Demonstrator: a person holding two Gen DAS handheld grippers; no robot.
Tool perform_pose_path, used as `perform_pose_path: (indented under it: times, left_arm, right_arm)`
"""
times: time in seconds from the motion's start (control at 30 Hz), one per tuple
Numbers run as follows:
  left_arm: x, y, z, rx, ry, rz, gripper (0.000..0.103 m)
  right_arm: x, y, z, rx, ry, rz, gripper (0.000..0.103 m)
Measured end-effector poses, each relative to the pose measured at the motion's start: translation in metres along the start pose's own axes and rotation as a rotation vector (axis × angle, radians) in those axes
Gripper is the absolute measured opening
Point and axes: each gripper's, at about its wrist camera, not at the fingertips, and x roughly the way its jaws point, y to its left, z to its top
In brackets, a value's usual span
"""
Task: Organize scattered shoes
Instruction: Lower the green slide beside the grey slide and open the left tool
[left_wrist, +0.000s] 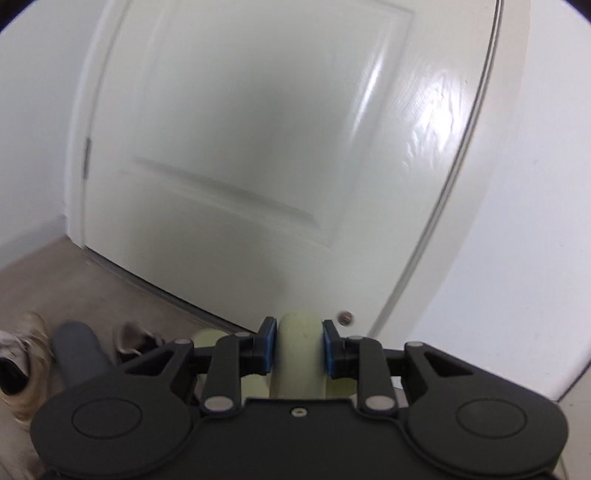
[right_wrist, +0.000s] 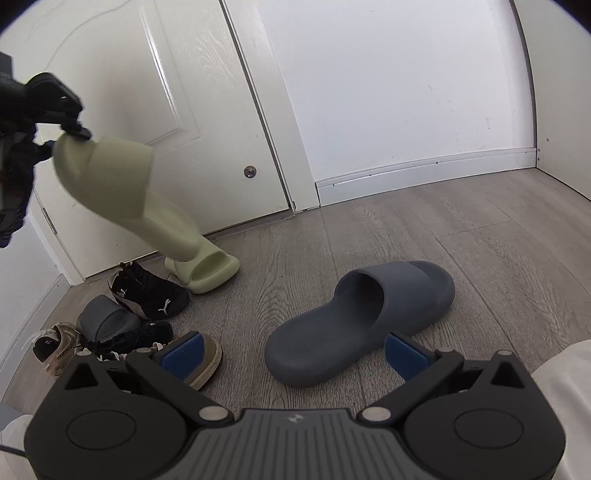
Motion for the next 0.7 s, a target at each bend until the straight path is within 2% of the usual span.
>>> perform_pose_path:
  times: [0.1, 0.2, 0.27, 0.33, 0.47, 0.53, 0.57, 0.63, 0.7]
  left_arm:
    - [0.046, -0.016, -0.025, -0.084, 0.098, -0.046, 0.025]
    - [0.095, -0.014, -0.069, -0.096, 0.233, 0.019, 0.026]
    - [0.102, -0.007, -0.090, -0.026, 0.223, 0.110, 0.026]
    - [0.096, 0.010, -0.106, 0.019, 0.220, 0.140, 0.028]
    - [0.094, 0.045, -0.134, 0.122, 0.296, 0.225, 0.031]
    - [0.101, 0.049, -0.157, 0.218, 0.351, 0.294, 0.028]
    - [0.104, 0.051, -0.168, 0.267, 0.377, 0.325, 0.022]
    - [0.097, 0.047, -0.191, 0.381, 0.394, 0.329, 0.023]
    - [0.079, 0.037, -0.207, 0.498, 0.358, 0.317, 0.026]
  right_arm:
    - [-0.006, -0.010, 0.005, 0.030, -0.028, -0.019, 0.103]
    - [-0.009, -0.020, 0.008, 0.050, -0.047, -0.038, 0.103]
    - [-0.009, -0.029, 0.010, 0.068, -0.052, -0.053, 0.103]
    - [-0.010, -0.037, 0.011, 0.077, -0.058, -0.065, 0.103]
    - [-0.008, -0.045, 0.012, 0.077, -0.062, -0.091, 0.103]
    - [-0.004, -0.047, 0.010, 0.088, -0.053, -0.092, 0.103]
    - [-0.003, -0.048, 0.010, 0.091, -0.050, -0.092, 0.103]
    - [-0.001, -0.047, 0.008, 0.092, -0.037, -0.089, 0.103]
    - [0.000, -0.045, 0.006, 0.088, -0.028, -0.083, 0.103]
